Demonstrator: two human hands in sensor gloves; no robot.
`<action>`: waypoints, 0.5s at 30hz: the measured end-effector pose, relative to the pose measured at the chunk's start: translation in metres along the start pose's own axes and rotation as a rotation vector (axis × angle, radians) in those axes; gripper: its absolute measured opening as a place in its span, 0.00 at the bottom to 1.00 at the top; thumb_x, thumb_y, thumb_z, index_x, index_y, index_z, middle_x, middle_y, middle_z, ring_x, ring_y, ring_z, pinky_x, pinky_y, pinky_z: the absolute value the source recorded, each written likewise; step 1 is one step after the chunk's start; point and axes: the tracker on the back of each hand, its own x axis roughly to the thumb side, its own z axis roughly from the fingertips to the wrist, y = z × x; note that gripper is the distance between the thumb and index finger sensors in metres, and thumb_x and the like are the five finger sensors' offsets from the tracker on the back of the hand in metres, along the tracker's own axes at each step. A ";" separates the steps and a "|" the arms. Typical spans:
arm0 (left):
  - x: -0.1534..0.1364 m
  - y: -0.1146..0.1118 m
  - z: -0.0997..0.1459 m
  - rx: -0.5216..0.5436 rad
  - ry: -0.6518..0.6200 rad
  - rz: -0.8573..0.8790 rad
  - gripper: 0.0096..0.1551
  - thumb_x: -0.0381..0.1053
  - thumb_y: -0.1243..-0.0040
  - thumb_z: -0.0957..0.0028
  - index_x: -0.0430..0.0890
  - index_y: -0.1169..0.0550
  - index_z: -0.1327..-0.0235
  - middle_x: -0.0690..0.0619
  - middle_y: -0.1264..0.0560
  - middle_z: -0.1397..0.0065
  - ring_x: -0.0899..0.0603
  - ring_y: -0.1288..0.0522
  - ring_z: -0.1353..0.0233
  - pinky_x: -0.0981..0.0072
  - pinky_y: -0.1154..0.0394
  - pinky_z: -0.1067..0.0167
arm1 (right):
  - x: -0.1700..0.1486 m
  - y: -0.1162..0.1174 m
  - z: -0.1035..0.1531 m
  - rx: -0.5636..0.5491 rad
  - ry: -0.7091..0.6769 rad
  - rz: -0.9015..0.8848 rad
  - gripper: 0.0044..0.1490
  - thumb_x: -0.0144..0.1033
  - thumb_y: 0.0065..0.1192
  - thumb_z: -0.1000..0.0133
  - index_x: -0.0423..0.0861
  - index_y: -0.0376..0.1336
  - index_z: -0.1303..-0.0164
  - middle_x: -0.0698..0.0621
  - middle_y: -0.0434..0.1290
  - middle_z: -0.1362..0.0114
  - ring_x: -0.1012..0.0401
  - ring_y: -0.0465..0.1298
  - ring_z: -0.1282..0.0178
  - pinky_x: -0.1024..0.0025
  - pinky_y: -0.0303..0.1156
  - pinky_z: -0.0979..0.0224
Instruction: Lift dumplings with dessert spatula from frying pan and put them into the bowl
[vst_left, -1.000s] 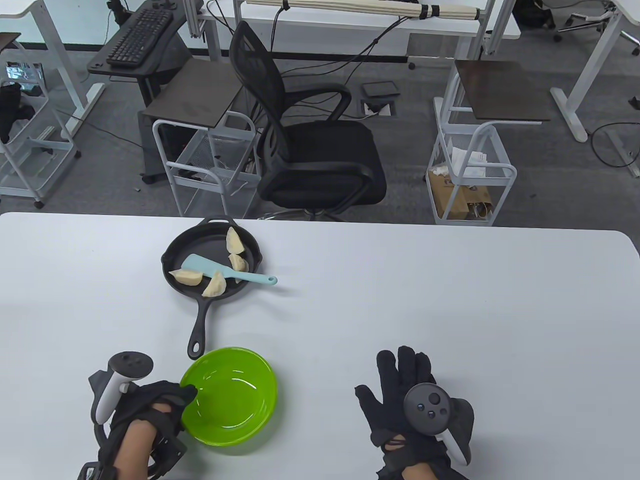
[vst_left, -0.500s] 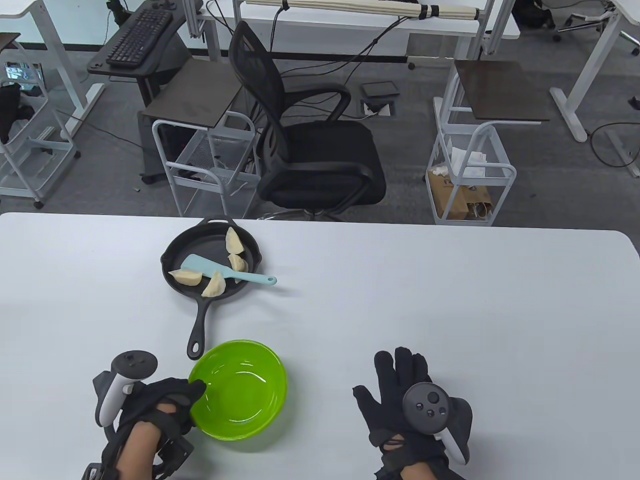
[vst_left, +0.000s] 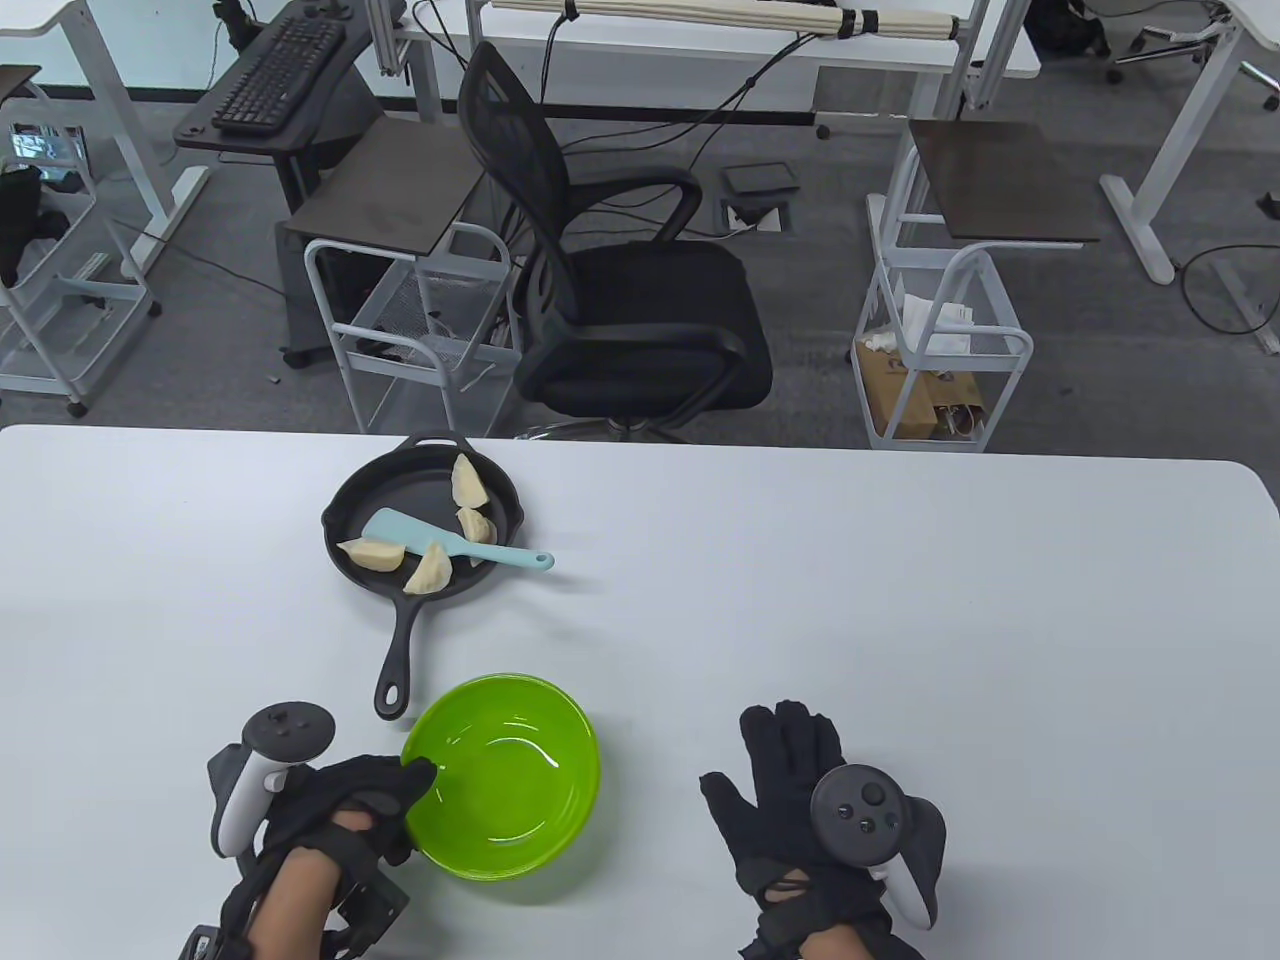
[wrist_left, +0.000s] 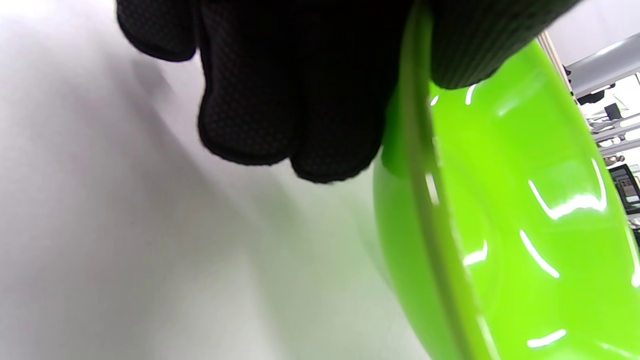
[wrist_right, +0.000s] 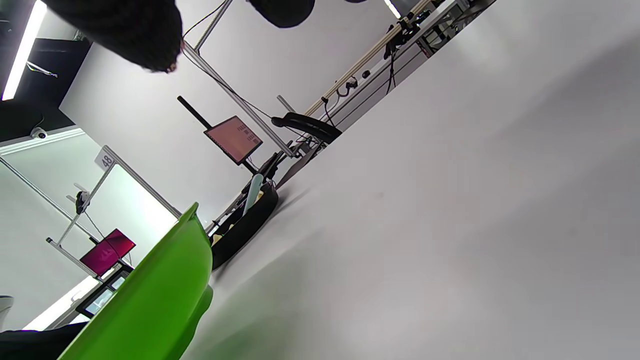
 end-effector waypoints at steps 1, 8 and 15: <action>0.001 -0.001 0.000 0.001 -0.005 0.001 0.29 0.65 0.38 0.47 0.47 0.16 0.44 0.53 0.08 0.54 0.45 0.14 0.50 0.39 0.33 0.31 | 0.000 0.001 -0.001 0.012 0.001 -0.009 0.50 0.59 0.57 0.37 0.44 0.42 0.16 0.36 0.34 0.14 0.31 0.30 0.19 0.30 0.29 0.22; 0.008 -0.008 0.001 0.024 -0.073 0.012 0.29 0.66 0.39 0.48 0.47 0.15 0.45 0.53 0.08 0.55 0.45 0.14 0.51 0.39 0.33 0.31 | -0.002 0.007 -0.002 0.061 0.012 -0.084 0.49 0.59 0.56 0.37 0.44 0.42 0.16 0.35 0.37 0.14 0.30 0.34 0.18 0.29 0.32 0.21; 0.013 -0.016 0.000 0.012 -0.097 0.017 0.30 0.66 0.39 0.48 0.47 0.15 0.46 0.53 0.08 0.55 0.45 0.14 0.51 0.39 0.33 0.31 | -0.003 0.010 -0.003 0.090 0.023 -0.129 0.50 0.59 0.56 0.37 0.44 0.42 0.17 0.36 0.39 0.14 0.30 0.37 0.18 0.29 0.33 0.21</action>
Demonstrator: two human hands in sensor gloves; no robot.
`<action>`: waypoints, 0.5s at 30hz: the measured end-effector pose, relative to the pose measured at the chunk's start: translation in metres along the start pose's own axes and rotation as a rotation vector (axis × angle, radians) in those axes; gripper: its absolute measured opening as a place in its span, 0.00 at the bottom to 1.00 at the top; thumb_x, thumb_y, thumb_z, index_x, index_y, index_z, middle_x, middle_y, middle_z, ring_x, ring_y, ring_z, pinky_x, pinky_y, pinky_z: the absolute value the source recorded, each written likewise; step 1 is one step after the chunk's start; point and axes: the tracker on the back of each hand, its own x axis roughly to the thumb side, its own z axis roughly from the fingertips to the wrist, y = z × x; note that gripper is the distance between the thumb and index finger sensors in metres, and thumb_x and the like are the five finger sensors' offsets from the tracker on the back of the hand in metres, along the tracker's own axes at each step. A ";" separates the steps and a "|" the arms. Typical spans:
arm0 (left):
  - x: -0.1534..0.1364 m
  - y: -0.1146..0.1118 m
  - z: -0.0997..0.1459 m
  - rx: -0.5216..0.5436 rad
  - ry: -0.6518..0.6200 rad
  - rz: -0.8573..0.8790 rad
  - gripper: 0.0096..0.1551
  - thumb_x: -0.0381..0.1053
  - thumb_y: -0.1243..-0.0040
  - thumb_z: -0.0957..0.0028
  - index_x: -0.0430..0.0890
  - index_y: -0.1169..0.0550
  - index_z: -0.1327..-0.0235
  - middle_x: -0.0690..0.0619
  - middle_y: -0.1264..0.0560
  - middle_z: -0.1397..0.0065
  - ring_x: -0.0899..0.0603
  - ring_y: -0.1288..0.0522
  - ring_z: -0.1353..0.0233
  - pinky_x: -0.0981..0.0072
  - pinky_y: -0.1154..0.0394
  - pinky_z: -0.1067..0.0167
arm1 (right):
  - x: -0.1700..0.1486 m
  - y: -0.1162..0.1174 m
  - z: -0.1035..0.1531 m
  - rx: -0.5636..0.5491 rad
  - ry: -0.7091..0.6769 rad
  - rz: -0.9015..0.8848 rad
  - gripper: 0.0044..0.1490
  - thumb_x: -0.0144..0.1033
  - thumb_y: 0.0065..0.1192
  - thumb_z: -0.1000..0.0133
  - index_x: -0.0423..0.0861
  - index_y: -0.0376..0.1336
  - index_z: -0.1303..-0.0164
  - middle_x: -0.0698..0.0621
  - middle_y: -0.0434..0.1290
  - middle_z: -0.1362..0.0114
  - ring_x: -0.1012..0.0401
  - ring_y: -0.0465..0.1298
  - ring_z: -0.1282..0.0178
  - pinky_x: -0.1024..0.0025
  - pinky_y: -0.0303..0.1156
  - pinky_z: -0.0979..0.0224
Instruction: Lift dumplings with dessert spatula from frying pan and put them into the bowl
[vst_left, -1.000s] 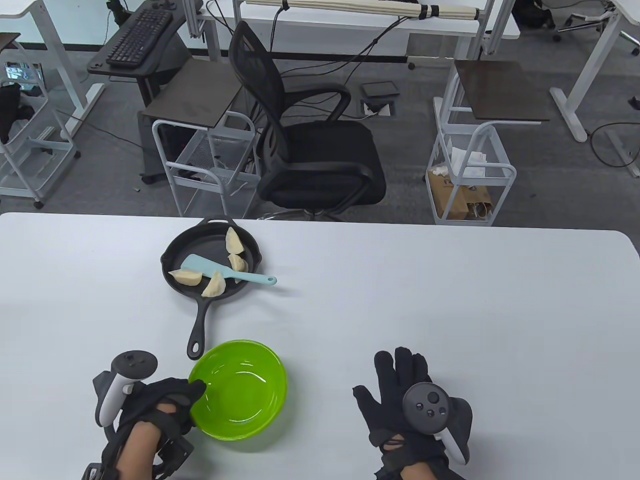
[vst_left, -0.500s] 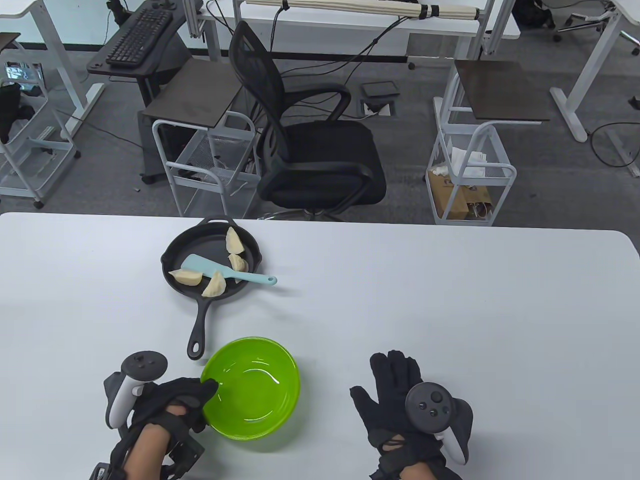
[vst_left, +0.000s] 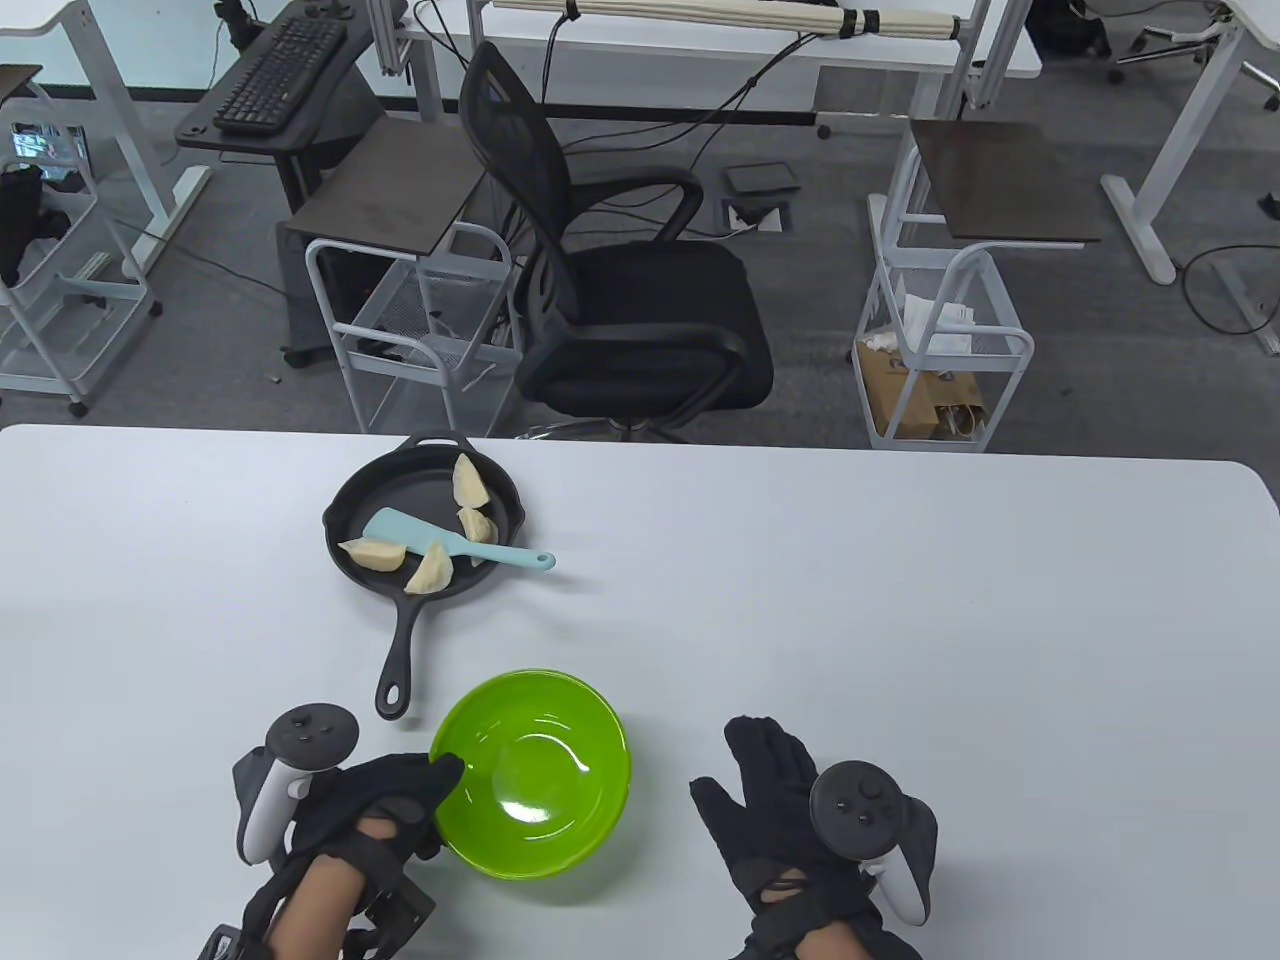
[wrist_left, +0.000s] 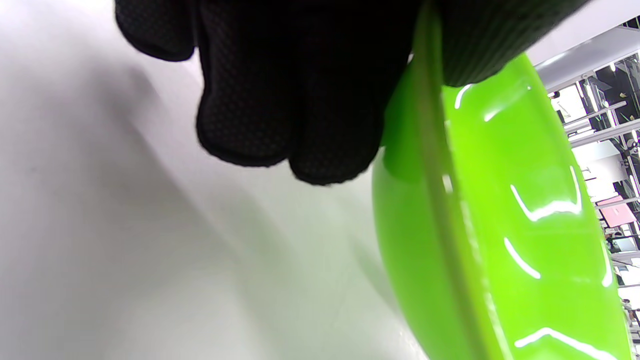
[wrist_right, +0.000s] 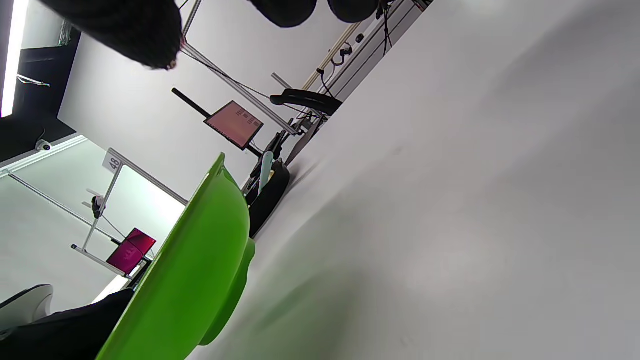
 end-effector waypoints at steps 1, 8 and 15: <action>0.001 -0.001 0.000 -0.001 -0.001 -0.002 0.30 0.66 0.39 0.48 0.47 0.15 0.46 0.53 0.08 0.55 0.45 0.14 0.51 0.39 0.33 0.31 | 0.000 0.000 0.000 0.007 0.001 -0.009 0.49 0.59 0.56 0.37 0.43 0.42 0.17 0.36 0.39 0.14 0.30 0.37 0.18 0.29 0.33 0.21; 0.005 -0.007 0.001 0.009 -0.030 0.009 0.30 0.67 0.39 0.48 0.47 0.15 0.46 0.53 0.08 0.56 0.45 0.14 0.52 0.39 0.33 0.31 | 0.000 0.003 0.000 0.029 0.005 -0.059 0.49 0.59 0.56 0.36 0.43 0.42 0.17 0.35 0.41 0.14 0.29 0.38 0.18 0.29 0.34 0.21; 0.010 -0.013 0.003 0.012 -0.064 0.026 0.31 0.67 0.40 0.48 0.46 0.16 0.45 0.53 0.08 0.55 0.45 0.14 0.51 0.39 0.33 0.31 | 0.001 0.005 0.000 0.047 0.009 -0.093 0.49 0.59 0.55 0.36 0.43 0.42 0.17 0.35 0.44 0.14 0.29 0.41 0.18 0.28 0.35 0.21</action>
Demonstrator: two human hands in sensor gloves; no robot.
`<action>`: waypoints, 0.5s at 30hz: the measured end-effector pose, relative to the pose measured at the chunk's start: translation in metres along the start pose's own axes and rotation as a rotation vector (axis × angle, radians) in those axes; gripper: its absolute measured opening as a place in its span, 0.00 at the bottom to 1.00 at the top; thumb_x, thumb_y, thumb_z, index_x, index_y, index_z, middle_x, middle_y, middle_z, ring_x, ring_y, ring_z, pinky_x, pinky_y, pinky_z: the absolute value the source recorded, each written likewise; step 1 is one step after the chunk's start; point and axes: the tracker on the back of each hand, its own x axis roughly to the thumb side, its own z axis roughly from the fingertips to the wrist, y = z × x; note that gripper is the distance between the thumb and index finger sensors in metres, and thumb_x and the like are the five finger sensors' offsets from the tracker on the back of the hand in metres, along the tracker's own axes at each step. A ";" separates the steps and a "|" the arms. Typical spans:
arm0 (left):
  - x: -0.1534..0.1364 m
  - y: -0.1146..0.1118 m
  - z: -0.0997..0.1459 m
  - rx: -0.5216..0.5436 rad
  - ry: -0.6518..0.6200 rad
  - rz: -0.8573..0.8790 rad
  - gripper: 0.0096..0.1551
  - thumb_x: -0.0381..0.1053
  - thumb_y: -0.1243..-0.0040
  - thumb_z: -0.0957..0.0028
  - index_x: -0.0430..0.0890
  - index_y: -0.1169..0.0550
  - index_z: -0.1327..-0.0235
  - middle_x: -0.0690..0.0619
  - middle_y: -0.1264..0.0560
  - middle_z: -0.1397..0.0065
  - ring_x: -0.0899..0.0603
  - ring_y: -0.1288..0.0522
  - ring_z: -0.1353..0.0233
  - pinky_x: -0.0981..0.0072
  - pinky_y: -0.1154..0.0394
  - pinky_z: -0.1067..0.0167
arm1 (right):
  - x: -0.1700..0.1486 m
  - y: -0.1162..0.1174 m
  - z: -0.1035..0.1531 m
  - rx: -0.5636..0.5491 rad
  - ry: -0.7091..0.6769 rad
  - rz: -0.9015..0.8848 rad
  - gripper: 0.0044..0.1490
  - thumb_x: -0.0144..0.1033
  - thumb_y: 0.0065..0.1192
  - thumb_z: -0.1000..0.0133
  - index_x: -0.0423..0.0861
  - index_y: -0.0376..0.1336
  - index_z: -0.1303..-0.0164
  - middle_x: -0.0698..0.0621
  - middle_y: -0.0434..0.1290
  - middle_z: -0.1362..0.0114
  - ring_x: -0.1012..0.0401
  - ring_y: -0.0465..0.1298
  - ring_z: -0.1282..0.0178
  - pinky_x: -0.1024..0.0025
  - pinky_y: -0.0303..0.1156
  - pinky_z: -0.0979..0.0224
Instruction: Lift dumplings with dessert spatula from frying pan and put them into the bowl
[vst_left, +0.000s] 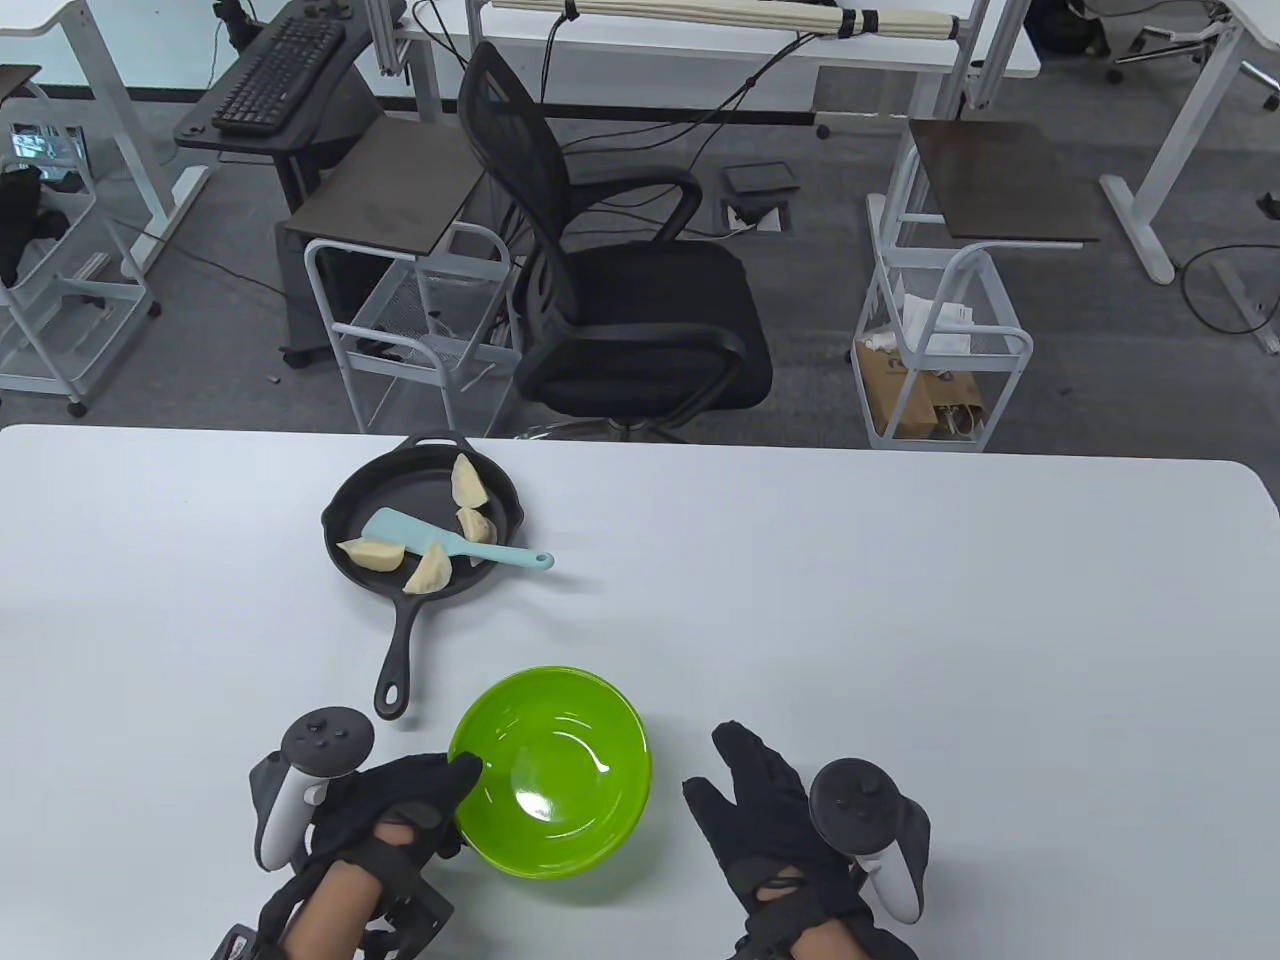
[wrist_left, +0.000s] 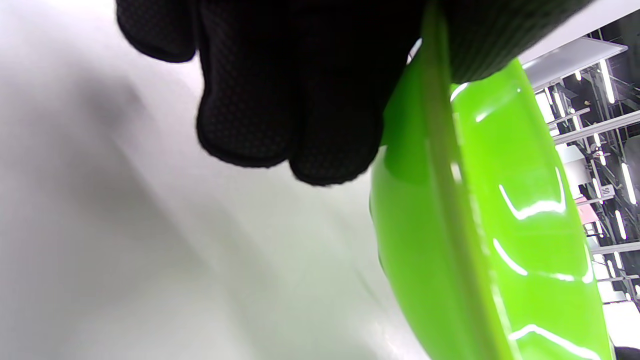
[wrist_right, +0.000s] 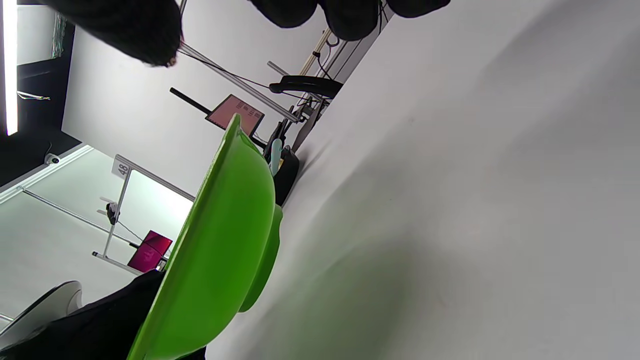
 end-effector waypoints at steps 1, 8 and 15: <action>0.001 -0.001 0.000 0.005 -0.002 0.000 0.31 0.67 0.41 0.48 0.47 0.16 0.45 0.53 0.09 0.54 0.45 0.14 0.50 0.39 0.33 0.31 | 0.000 0.001 0.000 0.001 0.001 -0.006 0.49 0.59 0.55 0.36 0.43 0.42 0.17 0.35 0.45 0.14 0.30 0.43 0.18 0.28 0.35 0.21; 0.005 -0.008 0.000 -0.006 -0.020 -0.008 0.32 0.67 0.41 0.48 0.46 0.16 0.44 0.53 0.08 0.54 0.45 0.14 0.50 0.39 0.33 0.31 | -0.002 0.007 -0.002 0.047 0.015 -0.054 0.49 0.59 0.55 0.36 0.42 0.43 0.17 0.34 0.50 0.15 0.30 0.47 0.18 0.28 0.38 0.20; 0.008 -0.015 0.000 -0.023 -0.041 -0.003 0.31 0.67 0.41 0.48 0.46 0.16 0.45 0.53 0.08 0.54 0.45 0.14 0.50 0.39 0.33 0.31 | -0.001 0.011 -0.004 0.080 0.020 -0.075 0.50 0.60 0.55 0.36 0.41 0.43 0.17 0.34 0.54 0.17 0.31 0.51 0.19 0.28 0.40 0.21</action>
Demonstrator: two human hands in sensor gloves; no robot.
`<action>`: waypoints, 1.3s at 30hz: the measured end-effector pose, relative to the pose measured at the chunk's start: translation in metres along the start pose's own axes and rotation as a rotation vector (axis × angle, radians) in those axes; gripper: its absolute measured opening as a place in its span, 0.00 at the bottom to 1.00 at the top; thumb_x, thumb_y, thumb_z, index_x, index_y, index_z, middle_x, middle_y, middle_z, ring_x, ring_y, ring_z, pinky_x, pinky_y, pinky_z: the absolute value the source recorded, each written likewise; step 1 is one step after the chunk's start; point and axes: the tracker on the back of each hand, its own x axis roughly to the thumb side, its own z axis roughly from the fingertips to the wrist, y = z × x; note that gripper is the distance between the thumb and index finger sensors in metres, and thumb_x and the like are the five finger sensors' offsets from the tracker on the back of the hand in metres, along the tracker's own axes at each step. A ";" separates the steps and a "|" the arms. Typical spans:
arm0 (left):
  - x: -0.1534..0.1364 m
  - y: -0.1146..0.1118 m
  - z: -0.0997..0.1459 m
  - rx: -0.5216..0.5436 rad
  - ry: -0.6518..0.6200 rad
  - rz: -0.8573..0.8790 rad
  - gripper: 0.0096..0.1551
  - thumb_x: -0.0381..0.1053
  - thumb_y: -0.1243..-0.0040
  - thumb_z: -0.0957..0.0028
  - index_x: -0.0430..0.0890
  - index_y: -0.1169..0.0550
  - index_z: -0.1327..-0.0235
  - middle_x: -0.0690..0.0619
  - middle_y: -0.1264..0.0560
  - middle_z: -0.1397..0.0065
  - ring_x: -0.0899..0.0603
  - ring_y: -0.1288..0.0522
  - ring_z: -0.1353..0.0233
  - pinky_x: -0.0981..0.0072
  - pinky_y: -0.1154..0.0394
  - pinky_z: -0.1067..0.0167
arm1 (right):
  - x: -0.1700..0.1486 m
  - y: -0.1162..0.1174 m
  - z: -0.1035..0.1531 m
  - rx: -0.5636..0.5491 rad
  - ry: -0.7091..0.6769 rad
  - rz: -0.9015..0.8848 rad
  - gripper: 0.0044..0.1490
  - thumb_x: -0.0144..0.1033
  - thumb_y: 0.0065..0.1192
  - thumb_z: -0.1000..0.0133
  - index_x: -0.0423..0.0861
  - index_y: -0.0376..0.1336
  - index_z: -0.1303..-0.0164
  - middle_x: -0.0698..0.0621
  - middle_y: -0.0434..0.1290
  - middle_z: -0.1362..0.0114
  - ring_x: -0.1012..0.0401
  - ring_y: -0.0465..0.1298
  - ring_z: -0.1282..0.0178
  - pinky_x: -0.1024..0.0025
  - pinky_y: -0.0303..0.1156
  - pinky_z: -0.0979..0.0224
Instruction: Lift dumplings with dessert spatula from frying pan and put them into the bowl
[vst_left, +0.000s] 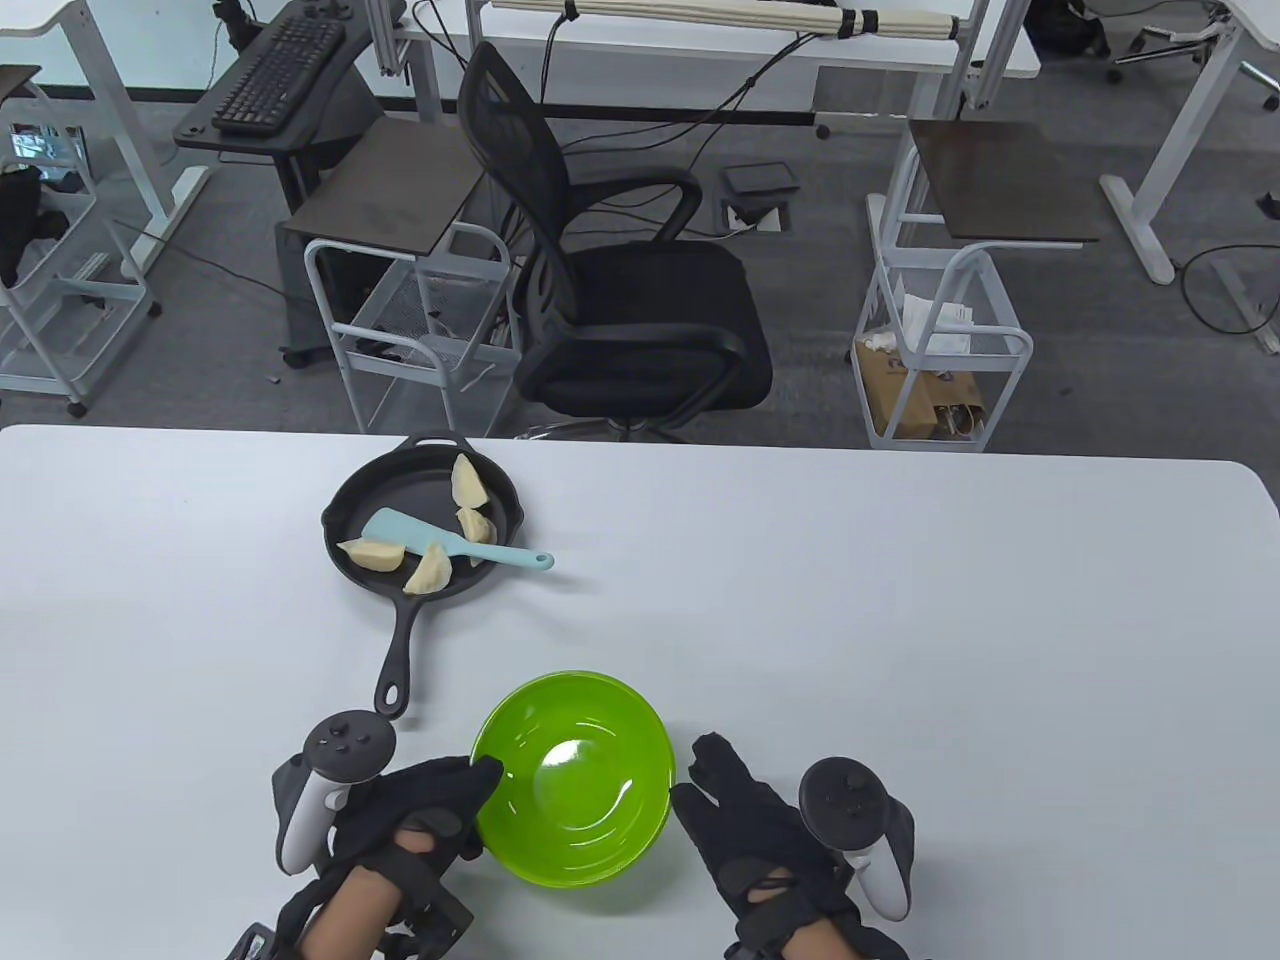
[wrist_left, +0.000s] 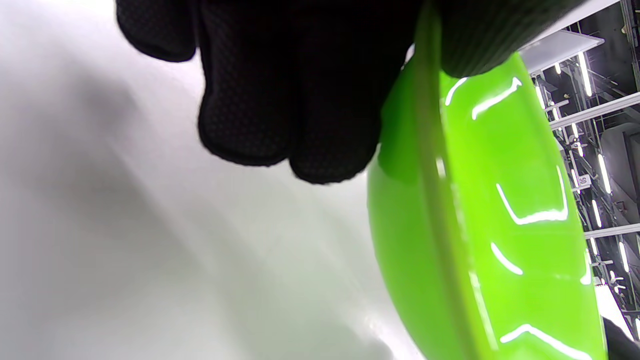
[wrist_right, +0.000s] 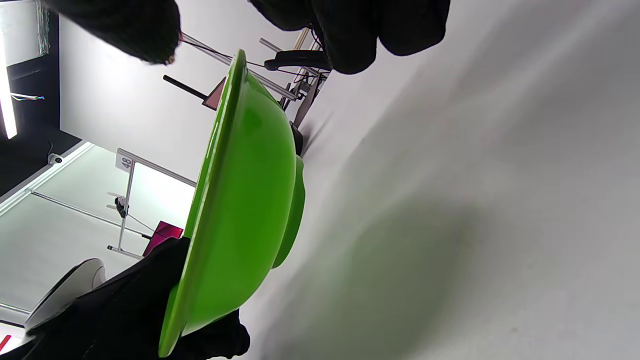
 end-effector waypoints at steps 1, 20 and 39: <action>0.001 -0.001 0.000 -0.005 -0.002 0.001 0.31 0.67 0.41 0.48 0.46 0.16 0.45 0.53 0.08 0.54 0.45 0.14 0.50 0.39 0.33 0.31 | 0.000 0.001 0.000 0.008 0.001 -0.004 0.50 0.60 0.55 0.36 0.41 0.43 0.17 0.34 0.54 0.17 0.31 0.51 0.19 0.28 0.40 0.20; 0.004 -0.011 -0.004 -0.053 -0.067 0.009 0.32 0.67 0.41 0.48 0.46 0.16 0.44 0.53 0.08 0.54 0.44 0.14 0.50 0.39 0.33 0.31 | -0.002 0.014 -0.003 0.084 0.034 -0.043 0.50 0.59 0.56 0.36 0.32 0.47 0.23 0.39 0.75 0.32 0.37 0.72 0.31 0.31 0.54 0.22; 0.006 -0.011 -0.004 -0.006 -0.099 -0.010 0.33 0.68 0.42 0.49 0.48 0.18 0.40 0.53 0.10 0.49 0.44 0.16 0.46 0.37 0.36 0.29 | -0.010 0.016 -0.006 0.145 0.098 -0.184 0.44 0.52 0.57 0.35 0.31 0.50 0.25 0.40 0.78 0.38 0.39 0.76 0.37 0.35 0.59 0.23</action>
